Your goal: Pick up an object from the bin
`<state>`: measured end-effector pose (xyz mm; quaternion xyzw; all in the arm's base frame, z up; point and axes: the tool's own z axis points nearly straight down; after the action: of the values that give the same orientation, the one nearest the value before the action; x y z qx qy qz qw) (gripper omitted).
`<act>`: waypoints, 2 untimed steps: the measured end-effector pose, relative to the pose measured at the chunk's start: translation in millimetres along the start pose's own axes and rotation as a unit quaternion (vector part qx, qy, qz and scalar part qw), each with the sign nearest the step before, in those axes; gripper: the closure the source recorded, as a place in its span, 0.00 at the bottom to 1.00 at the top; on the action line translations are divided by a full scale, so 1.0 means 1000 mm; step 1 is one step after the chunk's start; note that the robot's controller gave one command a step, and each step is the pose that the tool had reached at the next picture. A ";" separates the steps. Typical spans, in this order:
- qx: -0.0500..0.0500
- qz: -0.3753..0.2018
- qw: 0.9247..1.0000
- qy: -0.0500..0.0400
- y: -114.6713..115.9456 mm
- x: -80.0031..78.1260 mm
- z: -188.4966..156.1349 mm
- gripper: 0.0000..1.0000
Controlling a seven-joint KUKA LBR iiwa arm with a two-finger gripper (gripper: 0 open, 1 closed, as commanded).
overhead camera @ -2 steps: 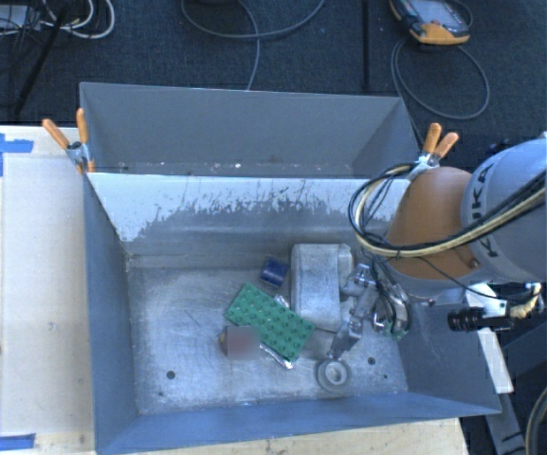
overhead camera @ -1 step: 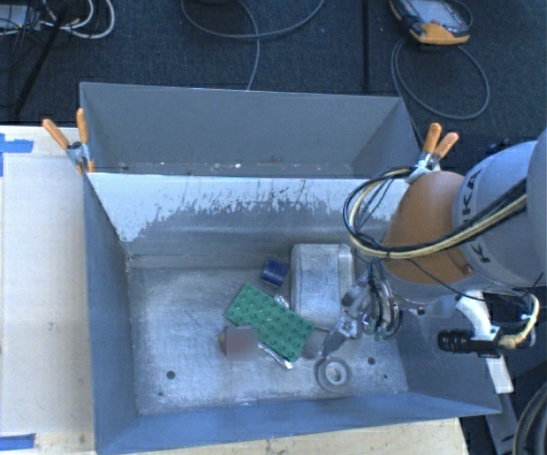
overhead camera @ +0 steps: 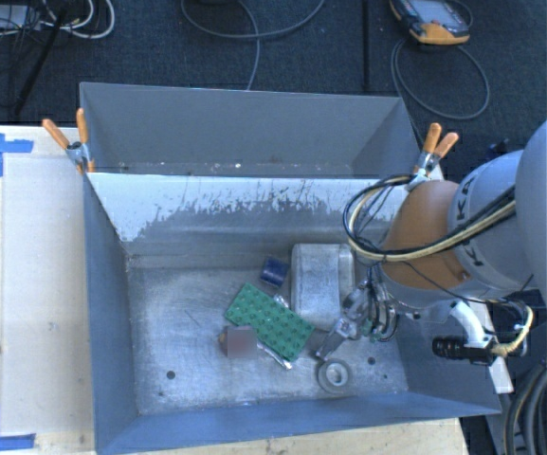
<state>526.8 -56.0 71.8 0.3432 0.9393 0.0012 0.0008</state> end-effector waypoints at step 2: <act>0.001 -0.005 1.000 0.002 0.002 0.000 -0.002 1.00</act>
Offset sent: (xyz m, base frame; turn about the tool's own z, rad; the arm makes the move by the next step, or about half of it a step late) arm 0.0000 0.0000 0.0000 0.0000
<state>528.0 -54.0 74.3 0.3387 0.9409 0.0011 -0.0009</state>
